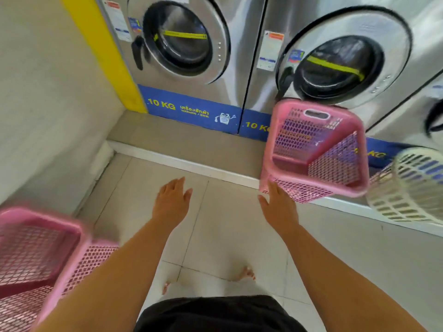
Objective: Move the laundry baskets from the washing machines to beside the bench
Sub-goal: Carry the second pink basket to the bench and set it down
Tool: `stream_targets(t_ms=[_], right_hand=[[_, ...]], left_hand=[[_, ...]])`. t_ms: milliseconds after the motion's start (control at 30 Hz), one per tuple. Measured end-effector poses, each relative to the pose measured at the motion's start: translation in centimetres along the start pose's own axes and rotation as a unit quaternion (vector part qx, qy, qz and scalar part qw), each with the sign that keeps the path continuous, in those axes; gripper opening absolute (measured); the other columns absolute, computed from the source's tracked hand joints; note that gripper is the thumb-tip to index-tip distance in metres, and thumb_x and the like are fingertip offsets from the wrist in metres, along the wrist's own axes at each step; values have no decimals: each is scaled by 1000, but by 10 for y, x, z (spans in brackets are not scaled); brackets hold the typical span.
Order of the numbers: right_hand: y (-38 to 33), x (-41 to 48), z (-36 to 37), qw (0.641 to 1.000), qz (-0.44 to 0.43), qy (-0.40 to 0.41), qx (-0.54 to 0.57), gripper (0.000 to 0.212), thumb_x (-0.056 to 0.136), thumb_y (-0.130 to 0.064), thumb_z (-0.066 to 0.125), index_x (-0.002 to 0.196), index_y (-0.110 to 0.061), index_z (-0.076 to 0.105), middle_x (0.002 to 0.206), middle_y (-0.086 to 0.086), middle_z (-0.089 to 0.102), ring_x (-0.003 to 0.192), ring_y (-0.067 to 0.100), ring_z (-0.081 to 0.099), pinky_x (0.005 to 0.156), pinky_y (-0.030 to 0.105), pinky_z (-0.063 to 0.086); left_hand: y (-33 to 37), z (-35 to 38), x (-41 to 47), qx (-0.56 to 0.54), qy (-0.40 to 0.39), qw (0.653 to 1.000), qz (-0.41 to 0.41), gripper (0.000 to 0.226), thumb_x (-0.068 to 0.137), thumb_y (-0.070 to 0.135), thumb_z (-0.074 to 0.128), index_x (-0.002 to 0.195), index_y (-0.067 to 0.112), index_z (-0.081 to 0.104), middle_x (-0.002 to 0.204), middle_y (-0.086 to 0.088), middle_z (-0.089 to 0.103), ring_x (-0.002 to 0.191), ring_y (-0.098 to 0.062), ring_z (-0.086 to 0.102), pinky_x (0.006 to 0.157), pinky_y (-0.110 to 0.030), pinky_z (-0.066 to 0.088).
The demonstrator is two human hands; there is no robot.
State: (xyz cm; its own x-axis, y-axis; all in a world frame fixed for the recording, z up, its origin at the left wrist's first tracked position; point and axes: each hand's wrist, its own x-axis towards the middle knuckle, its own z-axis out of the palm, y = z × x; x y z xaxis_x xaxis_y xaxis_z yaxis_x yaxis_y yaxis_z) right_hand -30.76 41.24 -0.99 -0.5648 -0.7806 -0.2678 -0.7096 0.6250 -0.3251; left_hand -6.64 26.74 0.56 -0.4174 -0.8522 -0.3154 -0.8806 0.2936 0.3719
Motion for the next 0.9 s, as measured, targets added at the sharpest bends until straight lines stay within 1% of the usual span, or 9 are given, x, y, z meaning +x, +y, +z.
stream_targets(t_ms=[133, 200, 267, 367, 467, 633, 733, 833, 900], right_hand=[[72, 3, -28, 999, 42, 18, 22, 56, 97, -36, 46, 146, -12, 33, 150, 10, 41, 135, 30, 42, 110, 46, 36], [102, 6, -39, 997, 66, 28, 29, 58, 98, -37, 44, 149, -12, 29, 155, 8, 34, 141, 27, 35, 114, 44, 31], [127, 10, -48, 995, 88, 34, 38, 60, 99, -38, 42, 151, -12, 26, 157, 8, 29, 143, 27, 31, 115, 43, 27], [159, 19, -55, 990, 120, 42, 59, 58, 99, -37, 43, 149, -12, 28, 157, 9, 30, 142, 28, 32, 114, 45, 29], [183, 35, -62, 984, 146, 57, 83, 51, 97, -35, 46, 142, -13, 35, 152, 8, 38, 136, 30, 42, 110, 48, 37], [217, 77, -75, 971, 196, 79, 107, 47, 96, -32, 50, 138, -15, 36, 149, 8, 42, 131, 32, 46, 107, 51, 41], [230, 105, -83, 961, 222, 97, 135, 45, 93, -27, 51, 134, -16, 37, 145, 9, 45, 127, 33, 50, 101, 53, 46], [243, 134, -87, 954, 240, 107, 140, 51, 93, -26, 51, 140, -12, 35, 151, 10, 38, 130, 33, 45, 104, 53, 41], [252, 150, -87, 953, 247, 110, 137, 53, 93, -24, 51, 141, -10, 34, 152, 11, 35, 131, 35, 45, 105, 53, 40]], left_hand=[[80, 32, 13, -4, -9, 998, 56, 53, 101, 37, 37, 147, 10, 33, 149, -13, 40, 139, -31, 33, 116, -42, 27], [114, 45, 20, -5, -18, 997, 71, 54, 100, 37, 37, 147, 11, 33, 149, -12, 39, 139, -30, 33, 116, -41, 27], [142, 56, 28, 1, -27, 996, 86, 54, 100, 36, 37, 147, 10, 32, 150, -12, 39, 140, -30, 32, 116, -40, 26], [177, 68, 45, 5, -44, 995, 93, 53, 100, 34, 40, 146, 8, 34, 150, -14, 39, 138, -30, 34, 115, -40, 27], [206, 78, 68, 4, -53, 994, 94, 54, 99, 33, 42, 145, 6, 33, 149, -16, 38, 137, -33, 35, 113, -43, 30], [247, 93, 120, -6, -76, 993, 90, 57, 99, 32, 43, 148, 5, 28, 153, -16, 32, 140, -32, 30, 114, -45, 29], [269, 94, 152, -15, -82, 993, 84, 56, 98, 29, 46, 146, 4, 31, 150, -17, 36, 137, -35, 33, 111, -44, 30], [290, 96, 182, 0, -80, 992, 93, 55, 99, 27, 46, 144, 1, 32, 145, -22, 40, 132, -37, 38, 108, -44, 30], [304, 98, 196, 0, -78, 994, 81, 56, 99, 26, 46, 145, -1, 30, 143, -24, 41, 131, -38, 38, 108, -44, 29]])
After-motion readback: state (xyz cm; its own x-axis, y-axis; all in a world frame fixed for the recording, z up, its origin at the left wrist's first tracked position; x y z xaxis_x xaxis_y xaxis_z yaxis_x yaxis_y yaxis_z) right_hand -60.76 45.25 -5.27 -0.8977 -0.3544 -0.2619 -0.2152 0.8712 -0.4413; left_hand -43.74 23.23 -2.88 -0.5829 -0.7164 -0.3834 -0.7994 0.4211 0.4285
